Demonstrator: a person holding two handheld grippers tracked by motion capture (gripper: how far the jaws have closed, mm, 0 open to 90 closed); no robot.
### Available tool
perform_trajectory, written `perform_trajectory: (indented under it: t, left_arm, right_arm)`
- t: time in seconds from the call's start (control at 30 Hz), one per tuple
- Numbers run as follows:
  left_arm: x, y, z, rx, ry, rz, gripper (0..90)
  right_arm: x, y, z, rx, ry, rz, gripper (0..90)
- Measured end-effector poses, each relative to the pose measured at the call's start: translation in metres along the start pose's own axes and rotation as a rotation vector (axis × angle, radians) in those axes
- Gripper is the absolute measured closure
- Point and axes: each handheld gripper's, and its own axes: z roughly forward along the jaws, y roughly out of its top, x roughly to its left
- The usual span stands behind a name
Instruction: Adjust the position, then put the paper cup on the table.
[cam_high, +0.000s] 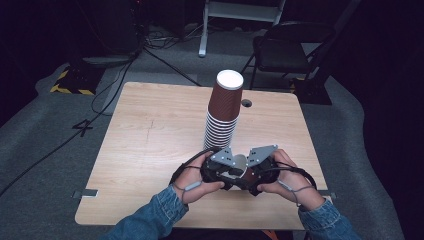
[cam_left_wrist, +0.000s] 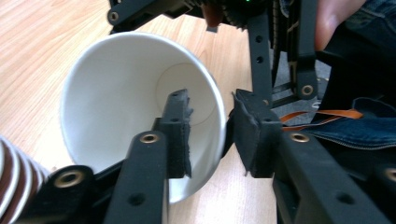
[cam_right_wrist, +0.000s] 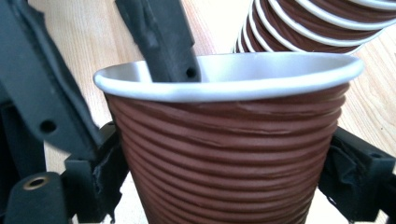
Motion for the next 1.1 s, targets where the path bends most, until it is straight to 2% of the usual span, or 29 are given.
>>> perform_trajectory:
  t: [0.2,0.33,0.57,0.6,0.77,0.8,0.83,0.93,1.1]
  left_arm:
    - [-0.002,-0.002,-0.008,-0.020,0.043,-0.010,49.1]
    - [-0.002,-0.006,-0.019,-0.035,0.069,-0.023,44.9]
    - [-0.002,-0.016,-0.036,-0.054,0.104,-0.041,41.4]
    - [-0.002,-0.016,-0.036,-0.054,0.104,-0.041,41.0]
    - [0.003,-0.026,-0.046,-0.060,0.122,-0.072,39.1]
    - [0.004,-0.029,-0.049,-0.062,0.130,-0.081,38.2]
    - [0.004,-0.029,-0.049,-0.062,0.130,-0.081,38.1]
    - [0.007,-0.036,-0.054,-0.068,0.140,-0.104,37.9]
    - [0.016,-0.044,-0.063,-0.070,0.172,-0.129,36.6]
  right_arm:
    - [-0.002,-0.001,-0.005,-0.007,-0.002,0.017,13.3]
    - [-0.004,-0.001,-0.009,-0.033,-0.001,0.025,13.3]
    - [-0.011,0.001,-0.021,-0.133,-0.024,0.064,13.2]
    - [-0.011,0.001,-0.021,-0.133,-0.024,0.064,13.2]
    - [-0.019,0.000,-0.032,-0.210,-0.070,0.105,13.1]
    - [-0.022,-0.001,-0.036,-0.249,-0.095,0.130,13.1]
    - [-0.022,-0.001,-0.036,-0.249,-0.095,0.130,13.1]
    - [-0.026,-0.002,-0.042,-0.305,-0.136,0.160,13.0]
    - [-0.032,-0.006,-0.051,-0.348,-0.194,0.201,12.9]
